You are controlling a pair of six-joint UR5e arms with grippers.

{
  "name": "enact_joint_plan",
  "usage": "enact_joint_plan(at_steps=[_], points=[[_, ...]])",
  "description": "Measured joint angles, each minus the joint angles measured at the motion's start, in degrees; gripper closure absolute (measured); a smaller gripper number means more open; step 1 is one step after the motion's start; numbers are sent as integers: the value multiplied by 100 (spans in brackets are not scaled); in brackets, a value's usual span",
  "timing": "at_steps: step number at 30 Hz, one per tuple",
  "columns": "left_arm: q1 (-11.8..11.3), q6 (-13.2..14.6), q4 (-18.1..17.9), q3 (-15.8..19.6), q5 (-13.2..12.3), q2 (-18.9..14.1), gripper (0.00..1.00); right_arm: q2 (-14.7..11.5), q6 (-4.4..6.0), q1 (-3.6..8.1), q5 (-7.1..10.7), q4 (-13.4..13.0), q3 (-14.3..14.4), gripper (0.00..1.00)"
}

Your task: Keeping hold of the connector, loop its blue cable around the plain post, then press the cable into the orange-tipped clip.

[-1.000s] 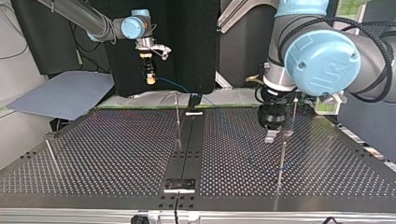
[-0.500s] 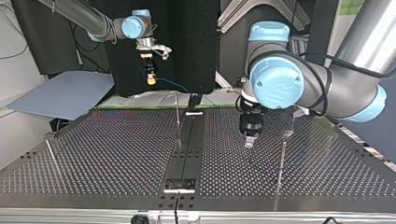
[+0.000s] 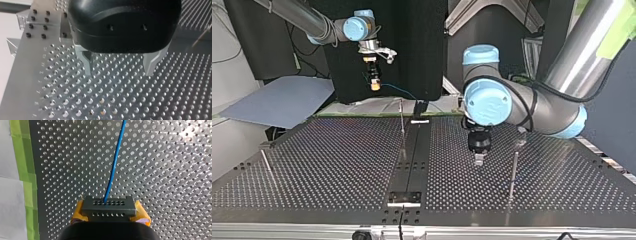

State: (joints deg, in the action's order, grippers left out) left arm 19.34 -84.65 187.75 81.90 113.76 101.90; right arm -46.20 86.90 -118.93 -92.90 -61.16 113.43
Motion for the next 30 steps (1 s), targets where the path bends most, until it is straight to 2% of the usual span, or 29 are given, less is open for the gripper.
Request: enact_joint_plan(at_steps=[4, 17, 30], points=[[16, 160, -251, -7, 125, 93, 0, 0, -9, -8, 6, 6, 0, 100], [59, 421, -907, -197, 107, 469, 0, 0, -7, -12, 8, -8, 0, 100], [75, 1020, -976, -254, 705, 578, 0, 0, -1, -23, 8, 7, 0, 100]])
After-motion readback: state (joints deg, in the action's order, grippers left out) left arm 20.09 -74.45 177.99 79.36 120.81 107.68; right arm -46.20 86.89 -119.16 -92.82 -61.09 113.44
